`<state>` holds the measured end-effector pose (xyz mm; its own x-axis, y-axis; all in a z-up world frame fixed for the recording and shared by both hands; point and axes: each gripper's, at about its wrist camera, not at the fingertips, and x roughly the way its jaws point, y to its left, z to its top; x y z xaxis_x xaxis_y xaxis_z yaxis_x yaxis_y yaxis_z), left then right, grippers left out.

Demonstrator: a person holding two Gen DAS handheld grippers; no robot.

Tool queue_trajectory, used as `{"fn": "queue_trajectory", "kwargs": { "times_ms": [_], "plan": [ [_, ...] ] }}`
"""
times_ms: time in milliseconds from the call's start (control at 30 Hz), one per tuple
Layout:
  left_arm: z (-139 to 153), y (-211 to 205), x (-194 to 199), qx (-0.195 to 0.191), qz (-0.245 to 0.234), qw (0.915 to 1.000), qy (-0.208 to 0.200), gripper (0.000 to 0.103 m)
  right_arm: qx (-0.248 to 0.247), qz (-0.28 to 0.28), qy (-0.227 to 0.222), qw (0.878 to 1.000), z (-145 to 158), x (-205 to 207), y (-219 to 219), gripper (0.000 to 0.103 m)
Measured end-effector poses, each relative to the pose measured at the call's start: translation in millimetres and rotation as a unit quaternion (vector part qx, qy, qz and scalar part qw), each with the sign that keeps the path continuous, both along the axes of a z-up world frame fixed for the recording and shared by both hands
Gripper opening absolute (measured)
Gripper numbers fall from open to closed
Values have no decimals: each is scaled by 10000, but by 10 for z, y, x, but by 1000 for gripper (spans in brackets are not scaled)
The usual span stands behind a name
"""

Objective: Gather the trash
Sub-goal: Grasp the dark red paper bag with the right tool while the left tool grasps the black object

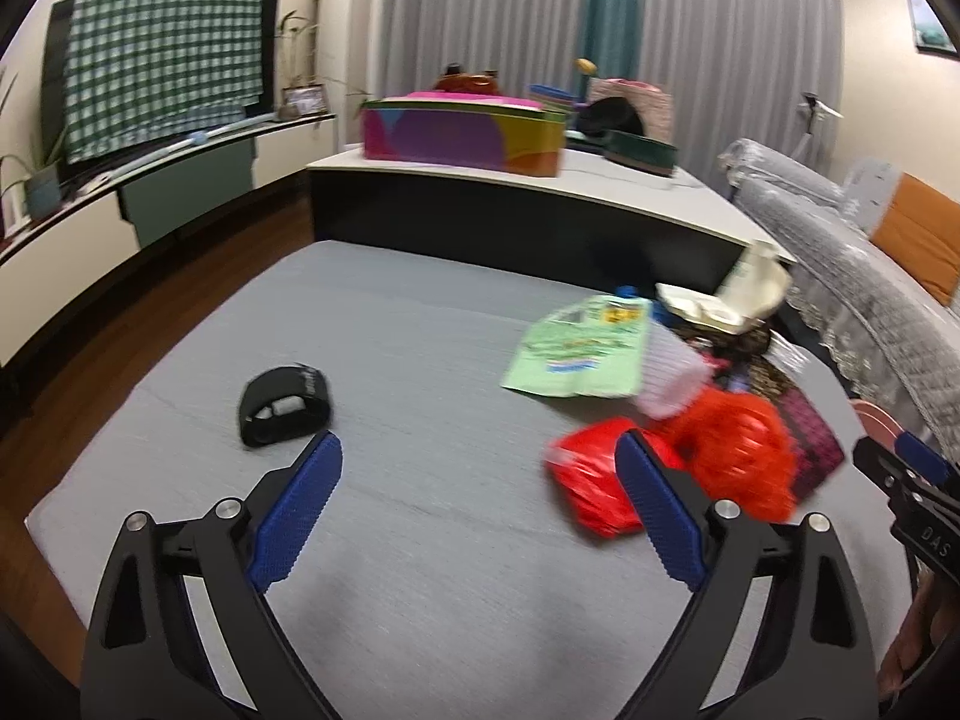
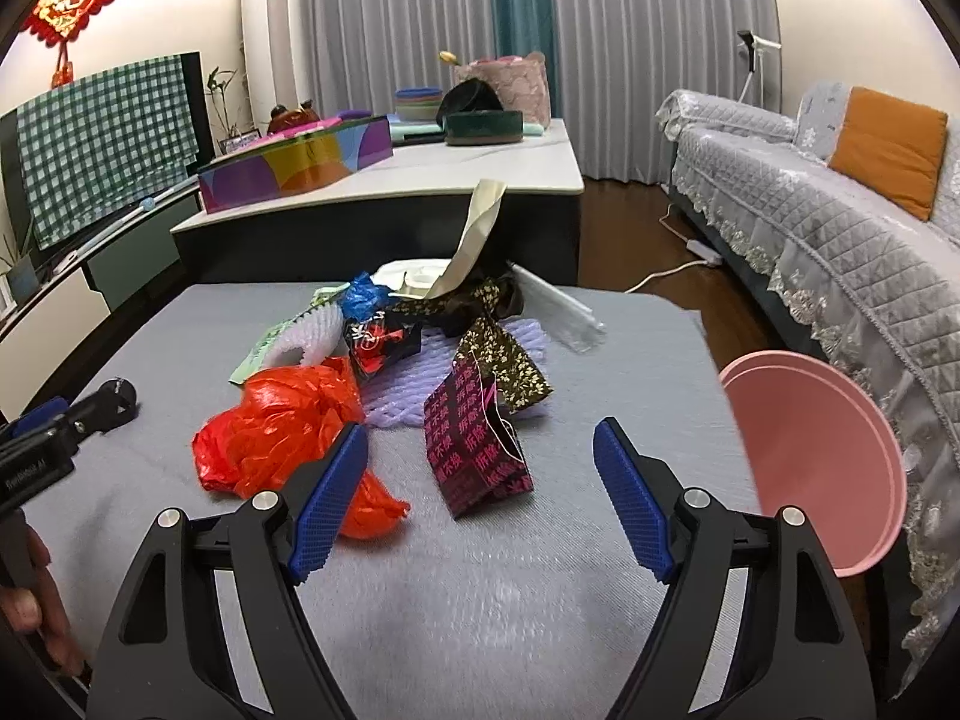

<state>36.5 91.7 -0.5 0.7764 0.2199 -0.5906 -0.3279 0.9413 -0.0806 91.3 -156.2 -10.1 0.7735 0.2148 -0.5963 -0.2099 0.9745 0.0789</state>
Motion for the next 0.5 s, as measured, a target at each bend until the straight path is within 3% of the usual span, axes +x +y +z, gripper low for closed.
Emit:
{"fn": "queue_trajectory", "kwargs": {
  "times_ms": [67, 500],
  "plan": [
    [-33, 116, 56, -14, 102, 9999, 72, 78, 33, -10, 74, 10000, -37, 77, 6, 74],
    [-293, 964, 391, -262, 1109, 9915, 621, 78, 86, 111, 596, 9981, -299, 428, 45, 46]
  ]
}}
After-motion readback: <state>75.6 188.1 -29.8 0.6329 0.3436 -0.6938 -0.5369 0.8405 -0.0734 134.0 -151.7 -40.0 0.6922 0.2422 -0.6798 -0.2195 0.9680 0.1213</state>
